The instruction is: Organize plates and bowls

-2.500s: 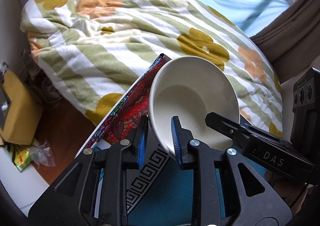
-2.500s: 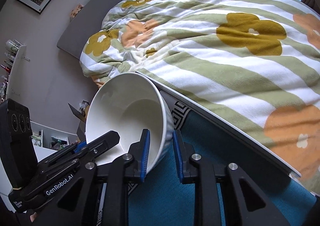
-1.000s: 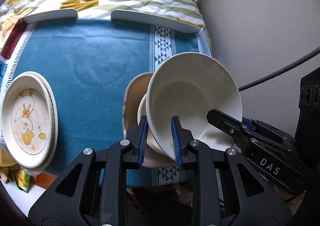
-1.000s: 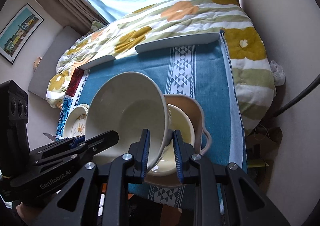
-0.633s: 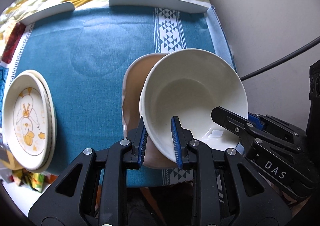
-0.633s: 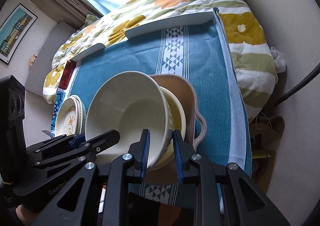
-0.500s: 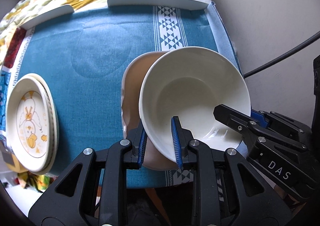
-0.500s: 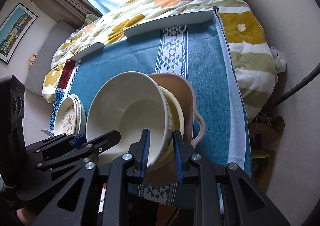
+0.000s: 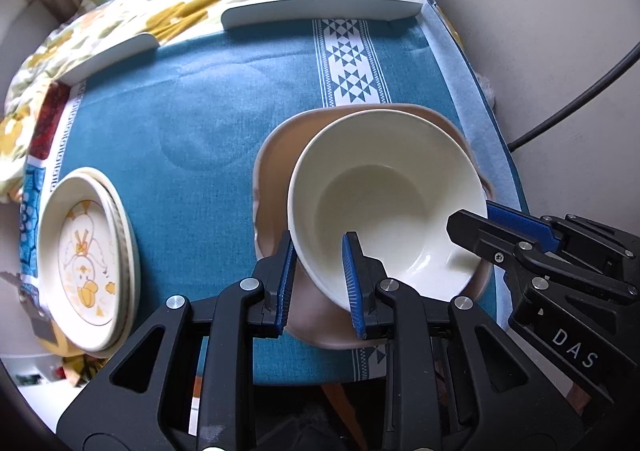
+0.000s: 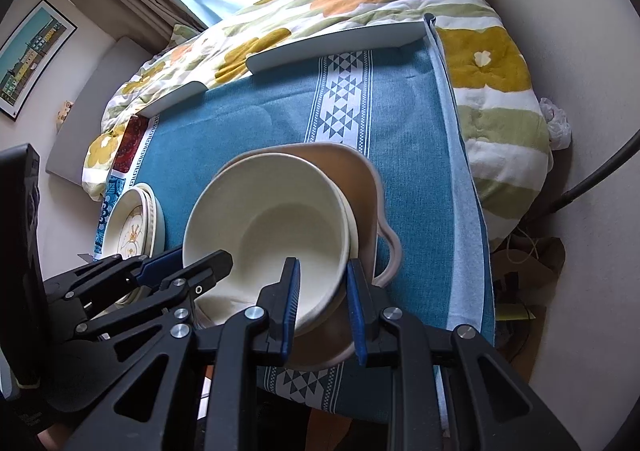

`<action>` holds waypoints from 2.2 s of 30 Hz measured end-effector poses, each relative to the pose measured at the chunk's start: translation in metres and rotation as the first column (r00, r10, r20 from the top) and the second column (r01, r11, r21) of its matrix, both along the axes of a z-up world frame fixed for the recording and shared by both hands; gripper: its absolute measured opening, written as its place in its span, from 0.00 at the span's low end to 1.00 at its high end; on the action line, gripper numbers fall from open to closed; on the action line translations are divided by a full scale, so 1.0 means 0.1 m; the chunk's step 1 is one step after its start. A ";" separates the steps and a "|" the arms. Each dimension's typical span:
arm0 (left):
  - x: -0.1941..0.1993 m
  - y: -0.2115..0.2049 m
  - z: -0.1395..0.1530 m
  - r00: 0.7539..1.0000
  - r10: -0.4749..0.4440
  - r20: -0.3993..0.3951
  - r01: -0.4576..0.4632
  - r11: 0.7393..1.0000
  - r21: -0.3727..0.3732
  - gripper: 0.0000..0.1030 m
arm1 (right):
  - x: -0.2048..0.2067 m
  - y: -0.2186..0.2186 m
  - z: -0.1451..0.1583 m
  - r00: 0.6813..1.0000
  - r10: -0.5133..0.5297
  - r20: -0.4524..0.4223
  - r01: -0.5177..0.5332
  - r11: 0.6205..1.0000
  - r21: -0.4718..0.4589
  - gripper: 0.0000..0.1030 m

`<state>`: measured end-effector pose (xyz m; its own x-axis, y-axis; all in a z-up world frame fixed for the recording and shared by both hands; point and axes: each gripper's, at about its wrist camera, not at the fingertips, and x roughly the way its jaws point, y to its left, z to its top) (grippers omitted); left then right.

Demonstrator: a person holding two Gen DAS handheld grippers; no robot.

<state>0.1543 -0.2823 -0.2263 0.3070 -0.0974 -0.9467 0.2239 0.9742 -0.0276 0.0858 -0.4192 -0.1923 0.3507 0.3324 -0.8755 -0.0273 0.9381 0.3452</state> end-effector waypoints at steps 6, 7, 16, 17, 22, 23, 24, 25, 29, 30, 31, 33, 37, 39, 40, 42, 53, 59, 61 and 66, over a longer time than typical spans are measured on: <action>0.00 0.02 0.00 1.000 0.002 -0.003 -0.002 1.000 -0.008 0.20 | 0.00 0.00 0.00 1.000 0.002 -0.001 -0.002 1.000 0.003 0.21; -0.01 0.04 0.02 1.000 0.005 -0.003 -0.005 1.000 -0.019 0.20 | 0.01 -0.02 0.01 1.000 0.001 -0.002 -0.001 1.000 0.009 0.21; -0.18 0.43 0.77 0.979 0.051 0.195 -0.040 0.997 -0.059 0.34 | -0.09 -0.30 0.59 0.992 0.010 0.129 -0.014 0.999 0.034 0.21; -0.21 0.48 0.84 0.974 0.048 0.220 -0.039 0.998 -0.045 0.67 | -0.11 -0.31 0.65 0.989 0.022 0.145 -0.025 0.999 0.024 0.23; -0.30 0.62 0.99 0.953 -0.034 0.300 0.025 0.999 0.034 1.00 | -0.32 -0.33 0.92 0.950 0.060 0.305 -0.038 0.996 -0.076 0.89; -0.27 0.63 0.95 0.960 -0.051 0.276 0.037 0.998 0.056 1.00 | -0.35 -0.34 0.96 0.942 0.059 0.331 -0.031 0.995 -0.090 0.89; -0.23 0.66 0.90 0.967 -0.065 0.248 0.051 0.997 0.064 1.00 | -0.36 -0.34 0.97 0.944 0.067 0.323 -0.034 0.994 -0.107 0.89; -0.20 0.68 0.84 0.973 -0.075 0.216 0.063 0.996 0.063 1.00 | -0.33 -0.35 0.95 0.957 0.084 0.279 -0.050 0.991 -0.127 0.89; -0.09 0.72 0.55 0.988 -0.119 0.094 0.114 0.992 0.056 0.99 | -0.27 -0.34 0.79 0.984 0.075 0.164 -0.042 0.979 -0.201 0.89; -0.07 0.70 0.48 0.988 -0.135 0.071 0.131 0.989 0.062 0.99 | -0.25 -0.32 0.73 0.989 0.078 0.128 -0.049 0.976 -0.213 0.89; -0.06 0.68 0.42 0.987 -0.155 0.051 0.151 0.986 0.067 0.99 | -0.24 -0.32 0.67 0.991 0.088 0.097 -0.065 0.973 -0.223 0.89; -0.03 0.64 0.32 0.982 -0.187 0.020 0.185 0.980 0.073 1.00 | -0.21 -0.26 0.52 0.993 0.115 0.030 -0.104 0.965 -0.242 0.89; 0.03 0.55 0.09 0.968 -0.246 -0.049 0.249 0.964 0.088 0.99 | -0.11 -0.21 0.17 0.986 0.132 -0.099 -0.153 0.956 -0.249 0.89; 0.07 0.52 -0.01 0.960 -0.267 -0.079 0.274 0.958 0.087 0.97 | -0.07 -0.18 0.04 0.980 0.148 -0.136 -0.178 0.951 -0.251 0.86; 0.09 0.50 -0.06 0.957 -0.276 -0.094 0.284 0.955 0.085 0.93 | -0.07 -0.16 -0.02 0.976 0.158 -0.152 -0.193 0.949 -0.250 0.79; 0.13 0.47 -0.15 0.951 -0.286 -0.121 0.296 0.952 0.072 0.88 | -0.02 -0.11 -0.12 0.964 0.185 -0.189 -0.229 0.941 -0.248 0.70; 0.21 0.32 -0.45 0.924 -0.329 -0.196 0.337 0.942 0.005 0.55 | 0.17 0.12 -0.46 0.901 0.320 -0.292 -0.386 0.900 -0.204 0.41; 0.19 0.19 -0.59 0.913 -0.353 -0.202 0.352 0.935 -0.044 0.24 | 0.16 0.11 -0.61 0.897 0.359 -0.257 -0.395 0.913 -0.105 0.23; 0.16 0.12 -0.64 0.906 -0.371 -0.205 0.369 0.928 -0.047 0.17 | 0.14 0.13 -0.64 0.899 0.365 -0.240 -0.400 0.909 -0.114 0.23; 0.14 0.15 -0.63 0.919 -0.359 -0.162 0.357 0.933 -0.043 0.14 | 0.03 0.18 -0.64 0.909 0.354 -0.218 -0.386 0.914 -0.127 0.23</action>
